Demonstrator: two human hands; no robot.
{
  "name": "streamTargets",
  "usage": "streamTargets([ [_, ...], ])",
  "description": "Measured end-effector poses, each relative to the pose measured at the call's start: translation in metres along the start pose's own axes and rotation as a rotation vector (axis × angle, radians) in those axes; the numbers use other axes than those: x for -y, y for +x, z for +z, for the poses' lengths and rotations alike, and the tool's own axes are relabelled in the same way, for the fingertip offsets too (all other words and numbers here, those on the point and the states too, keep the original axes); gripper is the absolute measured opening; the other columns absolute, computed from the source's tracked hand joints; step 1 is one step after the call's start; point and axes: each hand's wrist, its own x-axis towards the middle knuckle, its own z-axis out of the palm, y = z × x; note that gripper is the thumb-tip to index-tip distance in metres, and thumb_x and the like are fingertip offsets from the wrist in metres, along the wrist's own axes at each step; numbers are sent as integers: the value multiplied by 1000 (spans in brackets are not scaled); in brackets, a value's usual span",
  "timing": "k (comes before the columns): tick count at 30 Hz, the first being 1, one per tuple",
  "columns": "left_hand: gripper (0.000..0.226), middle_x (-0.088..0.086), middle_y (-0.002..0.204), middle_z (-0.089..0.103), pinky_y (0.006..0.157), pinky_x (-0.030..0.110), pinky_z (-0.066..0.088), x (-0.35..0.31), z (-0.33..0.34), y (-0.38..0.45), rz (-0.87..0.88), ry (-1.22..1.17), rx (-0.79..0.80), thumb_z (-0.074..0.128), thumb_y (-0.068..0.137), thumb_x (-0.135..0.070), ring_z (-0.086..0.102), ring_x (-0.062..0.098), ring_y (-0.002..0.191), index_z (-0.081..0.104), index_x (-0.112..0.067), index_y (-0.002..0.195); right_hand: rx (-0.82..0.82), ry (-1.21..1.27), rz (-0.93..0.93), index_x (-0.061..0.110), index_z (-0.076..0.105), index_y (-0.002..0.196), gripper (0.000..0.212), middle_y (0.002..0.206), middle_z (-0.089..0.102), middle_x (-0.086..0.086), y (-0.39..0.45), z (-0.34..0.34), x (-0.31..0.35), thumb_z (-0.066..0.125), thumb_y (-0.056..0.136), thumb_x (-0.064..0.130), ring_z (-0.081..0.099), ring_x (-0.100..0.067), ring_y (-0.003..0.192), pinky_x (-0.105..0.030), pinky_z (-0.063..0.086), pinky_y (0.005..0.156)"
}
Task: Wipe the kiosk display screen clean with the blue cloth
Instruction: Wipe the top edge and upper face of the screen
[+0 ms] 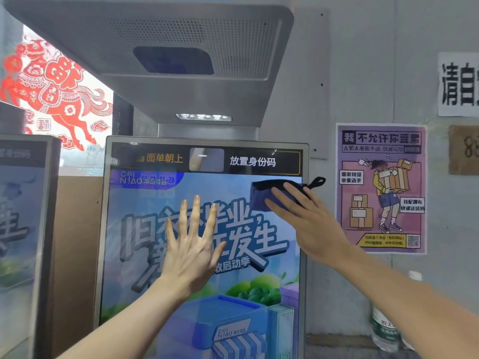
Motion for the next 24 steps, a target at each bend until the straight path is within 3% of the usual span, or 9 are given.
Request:
streamTargets([
  [4,80,12,163,-14,117,65,9,0,-1,-1,18,-25,-30,40,97,-56,-16,34,149,-6,-24,154,-13,-21,-52,22,38,150,82,156,34,-1,-16,9,12,54,74,-4,30,-28,145,-47,21,116],
  [6,79,13,163,-6,116,65,11,1,-1,-2,28,-35,-49,46,96,-54,-8,35,150,4,-22,155,-18,-38,-68,22,36,150,83,156,31,0,-13,8,9,57,74,-4,32,-27,145,-46,21,116],
  [11,79,12,164,-8,117,64,10,2,0,-2,28,-25,-43,44,96,-56,-12,33,150,0,-24,155,14,-39,-77,23,34,150,89,156,32,-1,15,-5,-5,69,72,-3,36,-28,144,-44,18,117],
  [13,80,11,164,-8,116,64,10,2,-1,-2,25,-23,-33,43,96,-57,-12,33,150,-1,-25,154,21,-37,-56,23,35,151,85,157,32,-1,29,-9,-9,65,76,-3,33,-27,146,-43,14,118],
  [17,80,14,164,6,113,65,19,3,-8,-3,23,-15,-24,50,93,-55,4,36,151,14,-23,156,54,-38,25,28,22,156,83,161,11,6,56,-14,-15,54,85,1,16,-22,151,-40,3,121],
  [21,78,19,160,23,107,63,33,11,-13,-5,51,-4,-46,64,88,-49,24,40,146,34,-15,152,31,2,92,24,29,155,81,162,26,0,70,-14,-6,54,82,-2,19,-25,151,-41,6,121],
  [24,79,23,157,28,105,63,36,20,-13,-8,32,-3,-54,69,85,-47,29,45,143,39,-11,150,19,15,103,23,27,154,78,161,28,-2,66,-8,9,59,85,4,18,-26,151,-43,4,121],
])
